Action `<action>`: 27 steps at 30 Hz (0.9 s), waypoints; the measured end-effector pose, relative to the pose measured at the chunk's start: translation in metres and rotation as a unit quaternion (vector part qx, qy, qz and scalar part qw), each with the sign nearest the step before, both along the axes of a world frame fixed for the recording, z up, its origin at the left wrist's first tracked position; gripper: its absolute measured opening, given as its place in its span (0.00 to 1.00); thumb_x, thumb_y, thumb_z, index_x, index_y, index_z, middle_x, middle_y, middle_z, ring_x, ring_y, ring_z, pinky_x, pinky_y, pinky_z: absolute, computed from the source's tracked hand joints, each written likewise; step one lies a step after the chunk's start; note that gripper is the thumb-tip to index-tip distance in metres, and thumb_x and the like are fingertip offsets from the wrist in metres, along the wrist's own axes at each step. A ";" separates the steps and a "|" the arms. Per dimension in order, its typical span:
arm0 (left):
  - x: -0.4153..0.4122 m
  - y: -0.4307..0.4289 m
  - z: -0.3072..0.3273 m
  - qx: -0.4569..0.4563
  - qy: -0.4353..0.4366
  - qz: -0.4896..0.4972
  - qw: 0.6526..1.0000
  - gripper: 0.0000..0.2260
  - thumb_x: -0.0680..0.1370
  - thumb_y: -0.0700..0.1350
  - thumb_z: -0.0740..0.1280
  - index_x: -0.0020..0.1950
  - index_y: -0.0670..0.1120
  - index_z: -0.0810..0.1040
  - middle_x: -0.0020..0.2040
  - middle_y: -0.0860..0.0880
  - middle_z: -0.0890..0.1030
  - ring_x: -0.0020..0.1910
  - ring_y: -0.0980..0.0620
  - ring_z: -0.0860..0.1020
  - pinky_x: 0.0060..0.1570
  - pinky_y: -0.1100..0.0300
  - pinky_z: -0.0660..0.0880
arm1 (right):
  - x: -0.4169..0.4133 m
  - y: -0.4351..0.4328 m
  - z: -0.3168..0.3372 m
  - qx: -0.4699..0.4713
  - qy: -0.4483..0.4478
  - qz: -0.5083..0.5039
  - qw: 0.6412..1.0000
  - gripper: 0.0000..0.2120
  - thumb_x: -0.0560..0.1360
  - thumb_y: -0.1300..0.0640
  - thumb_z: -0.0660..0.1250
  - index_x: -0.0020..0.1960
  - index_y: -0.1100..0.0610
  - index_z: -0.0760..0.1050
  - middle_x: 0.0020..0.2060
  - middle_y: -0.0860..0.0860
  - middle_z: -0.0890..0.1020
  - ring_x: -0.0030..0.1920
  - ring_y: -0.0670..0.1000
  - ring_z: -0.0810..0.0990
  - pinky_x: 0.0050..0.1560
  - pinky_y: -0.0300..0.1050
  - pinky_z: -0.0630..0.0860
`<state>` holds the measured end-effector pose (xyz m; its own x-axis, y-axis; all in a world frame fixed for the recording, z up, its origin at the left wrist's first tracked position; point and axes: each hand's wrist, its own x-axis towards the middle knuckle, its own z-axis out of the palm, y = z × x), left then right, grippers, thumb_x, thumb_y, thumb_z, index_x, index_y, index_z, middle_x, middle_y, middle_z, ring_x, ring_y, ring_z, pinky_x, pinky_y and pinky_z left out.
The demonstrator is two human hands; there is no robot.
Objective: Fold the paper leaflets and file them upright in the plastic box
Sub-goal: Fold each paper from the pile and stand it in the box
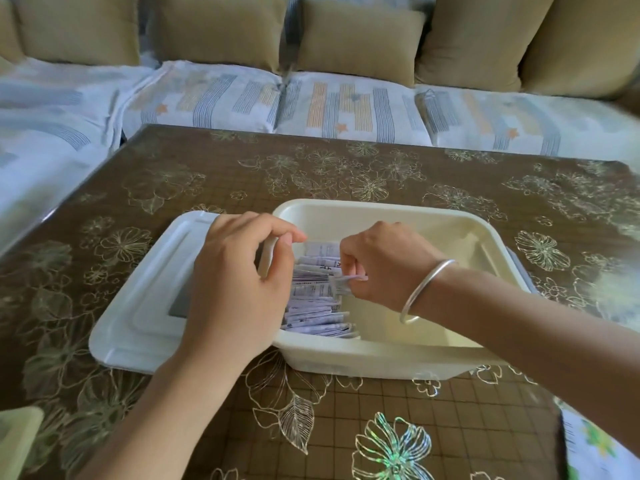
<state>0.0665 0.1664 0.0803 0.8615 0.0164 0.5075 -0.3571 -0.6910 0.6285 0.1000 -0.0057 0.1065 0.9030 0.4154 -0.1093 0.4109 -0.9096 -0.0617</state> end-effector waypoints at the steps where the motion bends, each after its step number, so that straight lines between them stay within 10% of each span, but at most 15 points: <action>1: 0.000 0.000 0.000 -0.002 0.000 -0.001 1.000 0.10 0.78 0.45 0.60 0.47 0.50 0.81 0.41 0.59 0.78 0.50 0.55 0.73 0.48 0.67 0.69 | 0.000 0.002 -0.002 -0.007 0.002 0.001 1.000 0.01 0.72 0.54 0.65 0.44 0.48 0.74 0.46 0.51 0.82 0.47 0.56 0.79 0.48 0.45 0.76; 21: 0.001 -0.001 -0.002 -0.006 -0.013 -0.001 1.000 0.11 0.77 0.44 0.59 0.48 0.49 0.81 0.45 0.58 0.80 0.51 0.54 0.73 0.48 0.55 0.73 | 0.010 0.032 -0.017 0.030 0.013 0.013 0.999 0.02 0.72 0.52 0.70 0.45 0.47 0.81 0.45 0.46 0.83 0.48 0.50 0.80 0.50 0.42 0.76; 27: -0.008 -0.001 0.002 -0.016 -0.130 0.031 0.991 0.08 0.77 0.39 0.61 0.46 0.46 0.80 0.44 0.55 0.81 0.45 0.53 0.78 0.49 0.47 0.74 | 0.006 0.029 -0.014 0.004 -0.027 0.009 1.000 0.07 0.71 0.44 0.70 0.46 0.43 0.81 0.44 0.44 0.81 0.42 0.50 0.76 0.39 0.41 0.69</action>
